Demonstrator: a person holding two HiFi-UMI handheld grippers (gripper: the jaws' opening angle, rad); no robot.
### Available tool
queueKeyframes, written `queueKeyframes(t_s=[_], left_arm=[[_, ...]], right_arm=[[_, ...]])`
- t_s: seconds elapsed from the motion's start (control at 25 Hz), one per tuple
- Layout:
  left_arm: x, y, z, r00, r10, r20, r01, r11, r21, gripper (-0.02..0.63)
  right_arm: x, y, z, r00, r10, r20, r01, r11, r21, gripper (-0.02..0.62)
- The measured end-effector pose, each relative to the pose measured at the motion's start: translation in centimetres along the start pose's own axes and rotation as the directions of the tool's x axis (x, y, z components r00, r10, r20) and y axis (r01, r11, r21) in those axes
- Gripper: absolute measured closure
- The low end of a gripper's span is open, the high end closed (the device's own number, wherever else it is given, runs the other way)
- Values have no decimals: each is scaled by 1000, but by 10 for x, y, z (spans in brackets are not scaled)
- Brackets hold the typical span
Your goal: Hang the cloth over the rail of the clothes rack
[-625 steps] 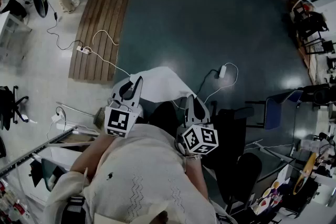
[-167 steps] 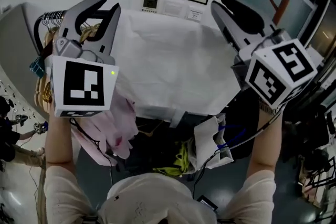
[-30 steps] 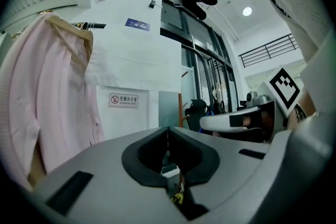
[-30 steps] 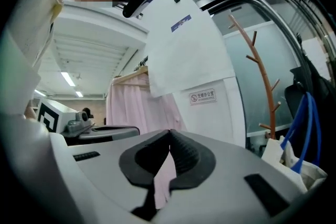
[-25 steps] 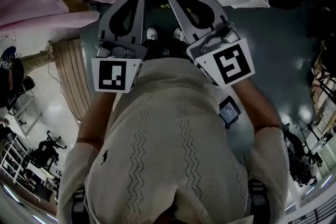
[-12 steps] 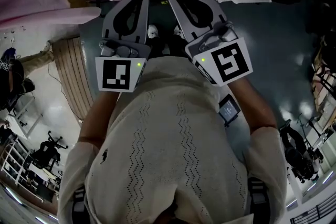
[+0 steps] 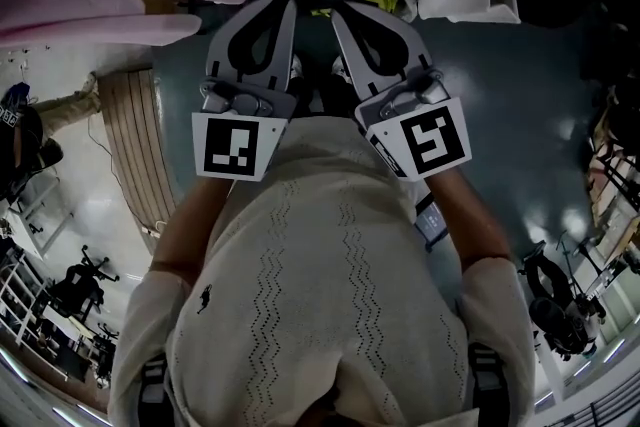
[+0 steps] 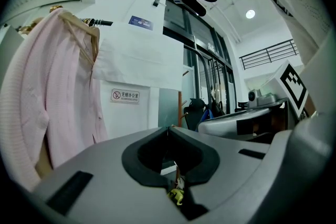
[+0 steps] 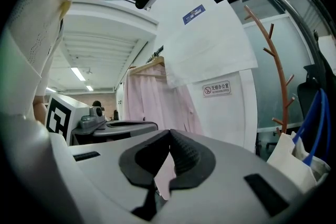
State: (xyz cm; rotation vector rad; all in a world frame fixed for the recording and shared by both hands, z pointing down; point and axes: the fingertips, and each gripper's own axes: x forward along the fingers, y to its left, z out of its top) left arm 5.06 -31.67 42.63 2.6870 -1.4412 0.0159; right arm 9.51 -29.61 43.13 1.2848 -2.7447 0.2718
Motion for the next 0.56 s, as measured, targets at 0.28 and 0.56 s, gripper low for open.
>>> queueKeyframes(t_s=[0.28, 0.56], left_arm=[[4, 6, -4, 1000, 1, -8, -1, 1000, -13, 594], [10, 2, -7, 1000, -3, -19, 3, 1000, -10, 594]], right_arm=[[5, -3, -4, 1000, -16, -6, 17, 1000, 16, 577], [-4, -17, -8, 998, -66, -10, 66, 997, 36, 577]])
